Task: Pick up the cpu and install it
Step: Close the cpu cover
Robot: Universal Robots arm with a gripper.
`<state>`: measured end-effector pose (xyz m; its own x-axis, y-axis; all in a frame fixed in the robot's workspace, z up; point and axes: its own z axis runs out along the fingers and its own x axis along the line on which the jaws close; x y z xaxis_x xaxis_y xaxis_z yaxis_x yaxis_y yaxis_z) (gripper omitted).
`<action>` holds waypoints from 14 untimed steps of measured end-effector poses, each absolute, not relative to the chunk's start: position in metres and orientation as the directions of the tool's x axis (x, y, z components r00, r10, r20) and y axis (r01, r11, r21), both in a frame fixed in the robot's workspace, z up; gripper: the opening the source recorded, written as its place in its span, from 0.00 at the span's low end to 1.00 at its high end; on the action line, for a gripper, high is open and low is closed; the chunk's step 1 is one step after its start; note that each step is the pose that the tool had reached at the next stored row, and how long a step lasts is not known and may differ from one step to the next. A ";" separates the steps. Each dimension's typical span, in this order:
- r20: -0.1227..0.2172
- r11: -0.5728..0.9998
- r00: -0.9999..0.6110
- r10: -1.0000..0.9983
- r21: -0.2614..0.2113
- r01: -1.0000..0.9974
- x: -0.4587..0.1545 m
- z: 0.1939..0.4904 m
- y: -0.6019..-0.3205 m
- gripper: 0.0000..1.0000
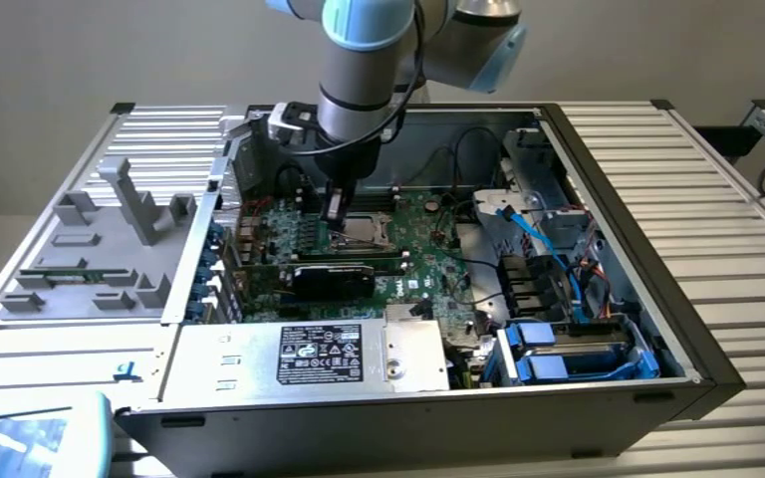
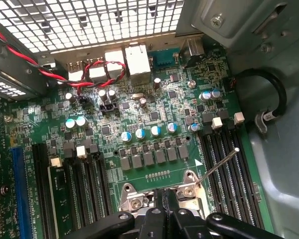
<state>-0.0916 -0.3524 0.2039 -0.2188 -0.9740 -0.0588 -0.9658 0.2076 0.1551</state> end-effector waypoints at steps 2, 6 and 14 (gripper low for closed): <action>-0.059 0.210 -0.222 -0.973 0.156 -0.965 -0.092 0.203 -0.353 0.12; -0.060 0.217 -0.229 -0.972 0.158 -0.963 -0.093 0.202 -0.354 0.12; -0.061 0.231 -0.243 -0.968 0.165 -0.959 -0.097 0.204 -0.354 0.12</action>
<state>-0.0967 -0.3540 0.2038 -0.2433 -0.9680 -0.0608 -0.9589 0.2307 0.1651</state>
